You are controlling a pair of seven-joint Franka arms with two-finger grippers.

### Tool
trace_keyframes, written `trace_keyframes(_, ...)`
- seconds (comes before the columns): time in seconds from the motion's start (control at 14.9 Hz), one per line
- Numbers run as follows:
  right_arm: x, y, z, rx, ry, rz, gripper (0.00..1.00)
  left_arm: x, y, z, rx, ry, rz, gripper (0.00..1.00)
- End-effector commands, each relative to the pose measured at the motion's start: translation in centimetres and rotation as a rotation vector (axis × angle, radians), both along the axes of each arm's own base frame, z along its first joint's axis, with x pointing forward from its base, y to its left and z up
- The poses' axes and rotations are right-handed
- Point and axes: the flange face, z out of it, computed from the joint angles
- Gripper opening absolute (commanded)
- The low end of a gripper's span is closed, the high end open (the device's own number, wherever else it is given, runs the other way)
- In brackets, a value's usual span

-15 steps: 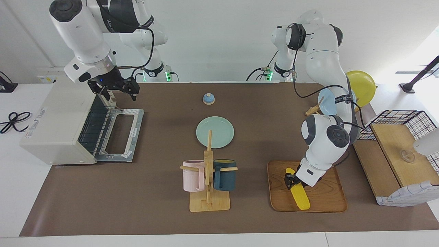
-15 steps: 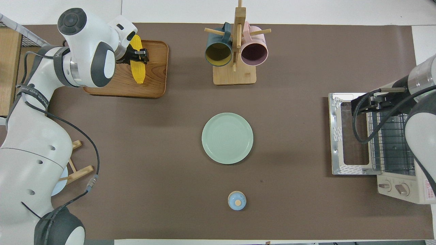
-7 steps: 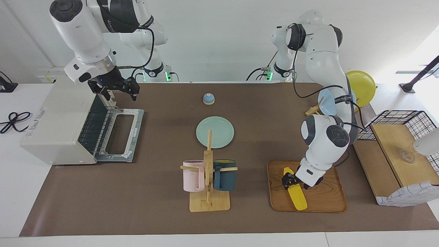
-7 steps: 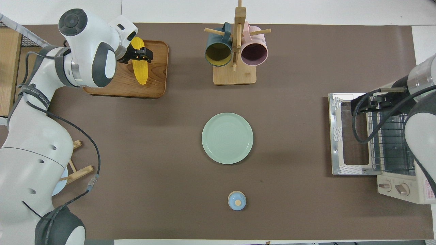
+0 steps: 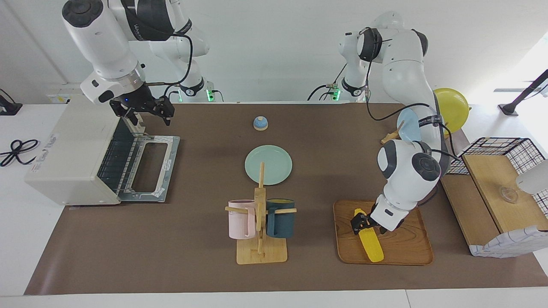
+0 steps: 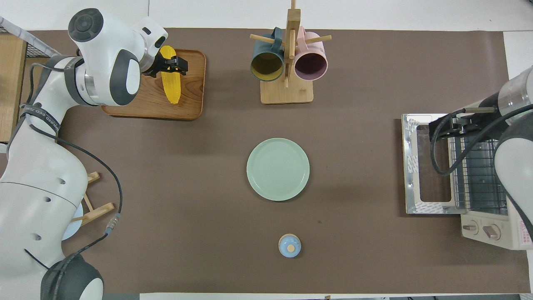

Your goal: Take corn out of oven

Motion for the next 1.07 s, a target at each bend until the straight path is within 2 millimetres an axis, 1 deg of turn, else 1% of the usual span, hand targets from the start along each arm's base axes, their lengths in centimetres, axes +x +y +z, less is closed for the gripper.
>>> trace_keyframes(0.0, -0.3, 0.0, 0.3, 0.028, -0.015, 0.017, 1.0, -1.6, 2.0, 6.2, 0.011, 0.034, 0.005, 1.0)
trace_keyframes(0.07, -0.3, 0.0, 0.4, 0.029, -0.017, 0.019, 1.0, -2.2, 3.2, 7.9, 0.046, 0.034, 0.012, 1.0)
trace_keyframes(0.2, -0.3, 0.0, 0.4, 0.027, -0.017, 0.02, 1.0, -3.8, 4.2, 11.0, 0.105, 0.026, 0.004, 1.0)
trace_keyframes(0.34, -0.3, 0.3, 0.4, 0.025, -0.012, 0.024, 1.0, -5.6, 5.8, 14.4, 0.111, 0.049, 0.015, 1.0)
trace_keyframes(0.4, -0.3, 0.3, 0.5, 0.027, -0.017, 0.024, 1.0, -7.0, 6.2, 16.4, 0.119, 0.086, 0.011, 1.0)
trace_keyframes(0.6, -0.5, 0.5, 0.5, 0.027, -0.011, 0.03, 1.0, -10.4, 6.9, 20.6, 0.143, 0.147, -0.001, 1.0)
trace_keyframes(0.67, -0.5, 0.5, 0.5, 0.027, -0.008, 0.03, 1.0, -11.6, 7.1, 21.9, 0.144, 0.164, -0.002, 1.0)
trace_keyframes(0.74, -0.5, 0.4, 0.5, 0.027, -0.008, 0.028, 1.0, -13.3, 7.2, 22.9, 0.145, 0.184, -0.01, 1.0)
trace_keyframes(0.87, -0.7, 0.5, 0.4, 0.026, 0.004, 0.03, 1.0, -16.3, 7.3, 24.3, 0.142, 0.186, -0.015, 1.0)
trace_keyframes(1.01, -0.6, 0.4, 0.5, 0.026, 0.001, 0.027, 1.0, -18.1, 7.3, 24.8, 0.14, 0.189, -0.02, 1.0)
